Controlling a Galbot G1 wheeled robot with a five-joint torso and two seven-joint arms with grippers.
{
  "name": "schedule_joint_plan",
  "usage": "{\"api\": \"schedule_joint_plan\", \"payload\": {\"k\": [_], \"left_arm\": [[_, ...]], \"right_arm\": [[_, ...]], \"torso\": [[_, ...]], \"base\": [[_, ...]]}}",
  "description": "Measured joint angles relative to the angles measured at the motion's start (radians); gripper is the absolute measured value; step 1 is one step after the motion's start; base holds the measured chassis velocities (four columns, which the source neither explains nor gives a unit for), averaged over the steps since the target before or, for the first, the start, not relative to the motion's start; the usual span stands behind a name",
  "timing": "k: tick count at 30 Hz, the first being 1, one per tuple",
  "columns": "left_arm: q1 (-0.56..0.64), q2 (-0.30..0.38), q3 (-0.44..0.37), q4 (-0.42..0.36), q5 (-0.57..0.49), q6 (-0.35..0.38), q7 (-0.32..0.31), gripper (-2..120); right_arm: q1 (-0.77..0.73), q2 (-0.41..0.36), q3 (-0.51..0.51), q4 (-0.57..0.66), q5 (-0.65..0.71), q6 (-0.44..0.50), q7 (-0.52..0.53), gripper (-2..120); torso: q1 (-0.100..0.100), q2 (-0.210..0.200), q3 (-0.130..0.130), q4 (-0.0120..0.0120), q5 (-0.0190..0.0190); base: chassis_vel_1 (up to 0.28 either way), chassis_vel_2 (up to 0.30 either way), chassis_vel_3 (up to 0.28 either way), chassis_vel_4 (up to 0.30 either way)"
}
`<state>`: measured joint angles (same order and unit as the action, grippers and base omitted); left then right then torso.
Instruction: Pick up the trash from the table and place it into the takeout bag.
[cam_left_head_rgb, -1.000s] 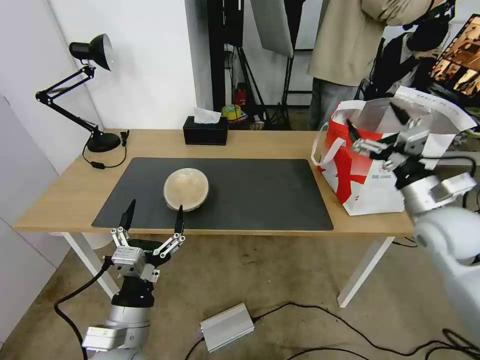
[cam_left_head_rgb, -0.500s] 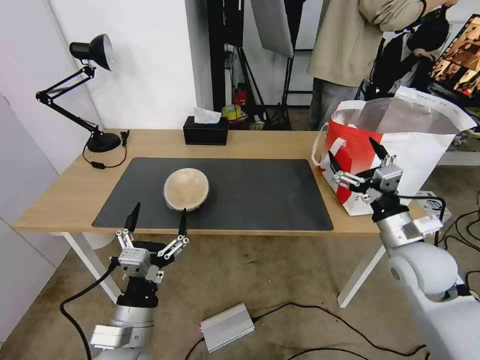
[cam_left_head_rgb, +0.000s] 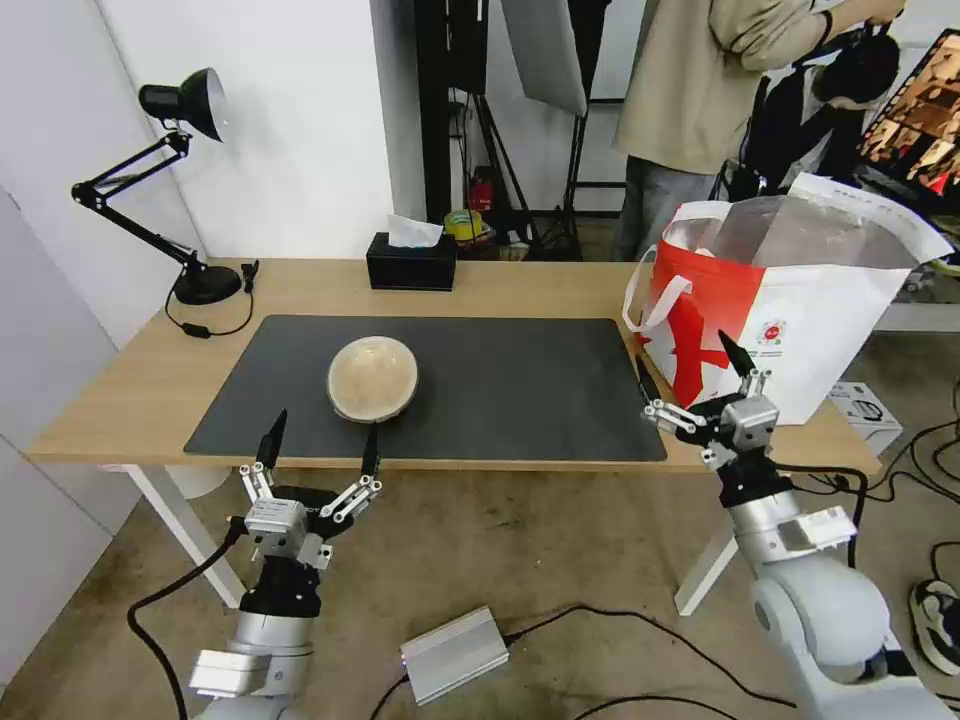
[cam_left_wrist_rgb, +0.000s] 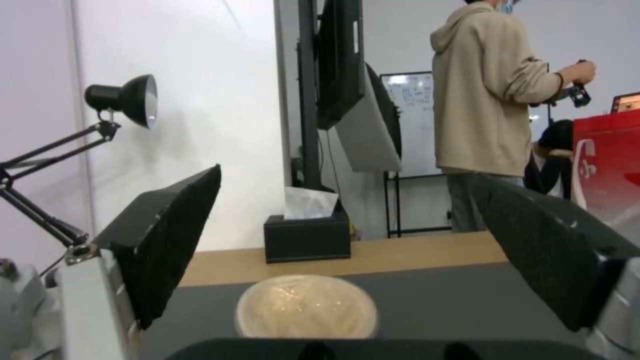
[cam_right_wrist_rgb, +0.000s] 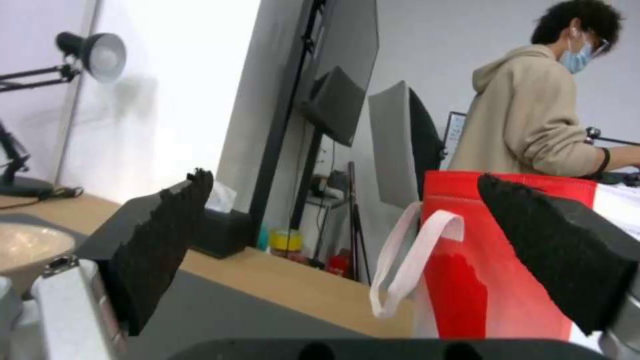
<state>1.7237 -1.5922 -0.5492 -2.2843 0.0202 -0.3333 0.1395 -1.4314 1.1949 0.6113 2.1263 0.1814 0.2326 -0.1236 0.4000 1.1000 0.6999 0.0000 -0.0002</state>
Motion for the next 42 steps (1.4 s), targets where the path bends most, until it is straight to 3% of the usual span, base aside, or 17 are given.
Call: {"api": "schedule_joint_plan", "payload": {"k": [20,42], "left_arm": [[-0.005,0.008,0.002,0.008,-0.010,-0.002,-0.001,100],[0.007,0.007,-0.003,0.002,-0.010,-0.012,0.000,100]], "right_arm": [[-0.135,0.066,0.003,0.029,-0.072,0.051,-0.042,100],[-0.140,0.083,-0.014,0.017,-0.113,0.081,-0.037,100]], "torso": [[0.000,0.000,0.000,0.0000,0.0002],[0.000,0.000,0.000,0.0000,0.0002]], "base": [[0.000,0.000,0.000,0.000],[0.000,0.000,0.000,0.000]]}}
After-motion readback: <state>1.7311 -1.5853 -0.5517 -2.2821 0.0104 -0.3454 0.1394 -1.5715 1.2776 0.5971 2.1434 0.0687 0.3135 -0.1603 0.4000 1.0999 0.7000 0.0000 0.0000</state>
